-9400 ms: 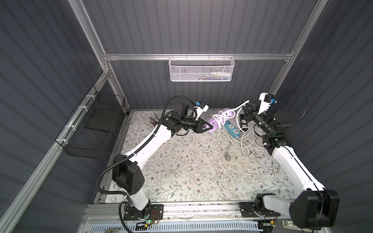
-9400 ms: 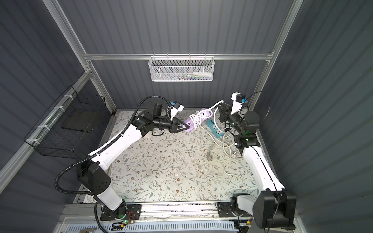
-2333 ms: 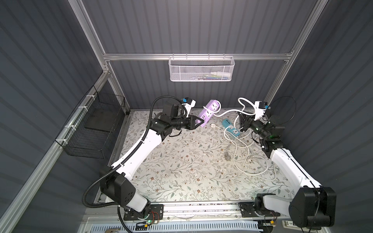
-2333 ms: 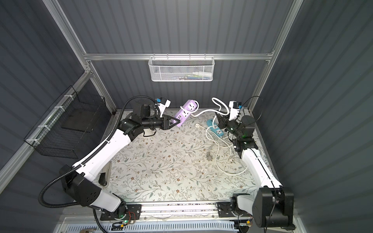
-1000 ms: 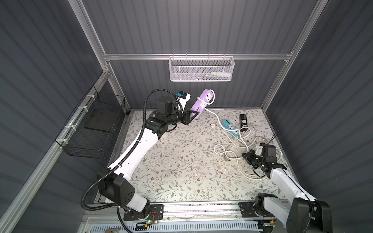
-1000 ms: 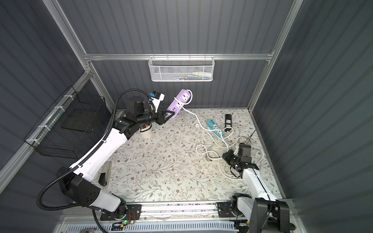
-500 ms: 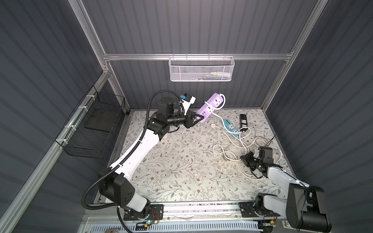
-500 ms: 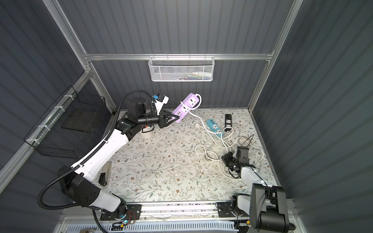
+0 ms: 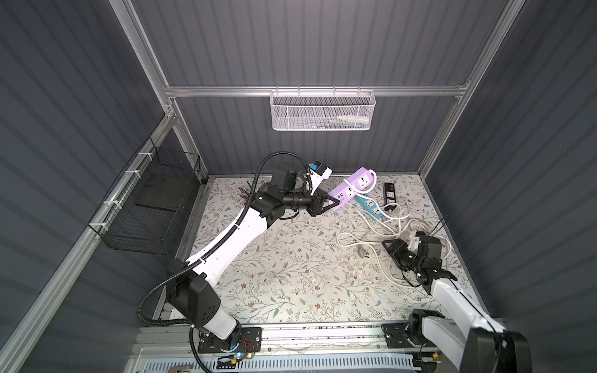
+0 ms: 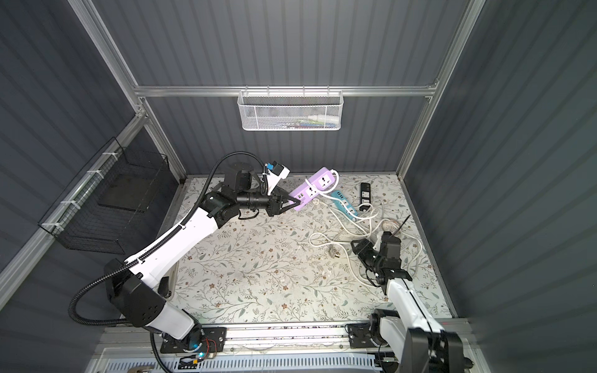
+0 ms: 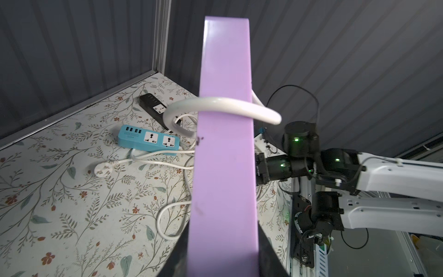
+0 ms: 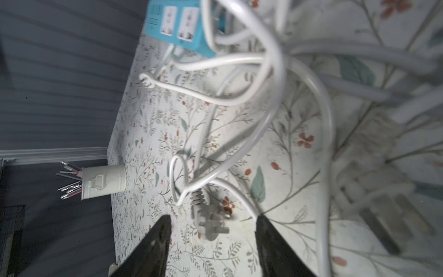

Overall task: Unwrap the cord wrapped around the power strip
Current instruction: Unwrap the power cord from the power strip.

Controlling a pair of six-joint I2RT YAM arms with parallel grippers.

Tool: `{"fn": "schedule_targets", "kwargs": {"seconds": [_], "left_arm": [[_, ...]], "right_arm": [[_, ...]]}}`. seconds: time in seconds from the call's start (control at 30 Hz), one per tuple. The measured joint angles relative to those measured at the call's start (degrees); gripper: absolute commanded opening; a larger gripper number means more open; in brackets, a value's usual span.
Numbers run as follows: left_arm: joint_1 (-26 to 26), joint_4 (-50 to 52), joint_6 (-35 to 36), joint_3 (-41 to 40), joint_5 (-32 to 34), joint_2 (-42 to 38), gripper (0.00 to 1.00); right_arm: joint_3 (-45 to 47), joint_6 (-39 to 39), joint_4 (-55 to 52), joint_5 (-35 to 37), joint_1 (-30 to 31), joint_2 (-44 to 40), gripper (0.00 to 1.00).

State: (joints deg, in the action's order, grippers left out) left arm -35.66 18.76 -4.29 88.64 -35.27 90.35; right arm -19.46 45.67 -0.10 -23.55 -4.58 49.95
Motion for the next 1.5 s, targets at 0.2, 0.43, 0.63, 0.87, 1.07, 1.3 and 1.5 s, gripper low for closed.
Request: {"fn": "schedule_targets", "kwargs": {"seconds": [0.2, 0.43, 0.63, 0.87, 1.07, 1.3, 1.5], "left_arm": [[0.02, 1.03, 0.24, 2.38, 1.70, 1.31, 0.00], [-0.39, 3.82, 0.24, 4.17, 2.23, 1.66, 0.00], [-0.46, 7.74, 0.20, 7.08, 2.32, 2.58, 0.00], [-0.68, 12.37, -0.39, 10.62, 2.25, 3.78, 0.00], [-0.68, 14.34, -1.07, 11.52, 1.14, 3.78, 0.00], [-0.68, 15.98, -2.10, 12.61, -0.09, 3.78, 0.00], [-0.68, 16.17, -2.40, 12.61, -0.55, 3.78, 0.00]], "right_arm": [[-9.68, -6.19, -10.34, 4.35, 7.02, -14.29, 0.76], [-14.71, -16.90, -8.24, 3.67, 11.08, -13.27, 0.99], [-18.14, -25.66, 0.85, -0.66, 11.65, -0.59, 0.99], [-19.69, -38.99, 7.26, -1.92, 15.41, 4.74, 0.99], [-19.93, -45.86, 12.13, -0.22, 15.98, 6.25, 0.99], [-21.94, -49.27, 16.57, 0.76, 16.00, 13.00, 0.86], [-22.56, -48.68, 19.91, 0.17, 16.00, 17.20, 0.38]]}}
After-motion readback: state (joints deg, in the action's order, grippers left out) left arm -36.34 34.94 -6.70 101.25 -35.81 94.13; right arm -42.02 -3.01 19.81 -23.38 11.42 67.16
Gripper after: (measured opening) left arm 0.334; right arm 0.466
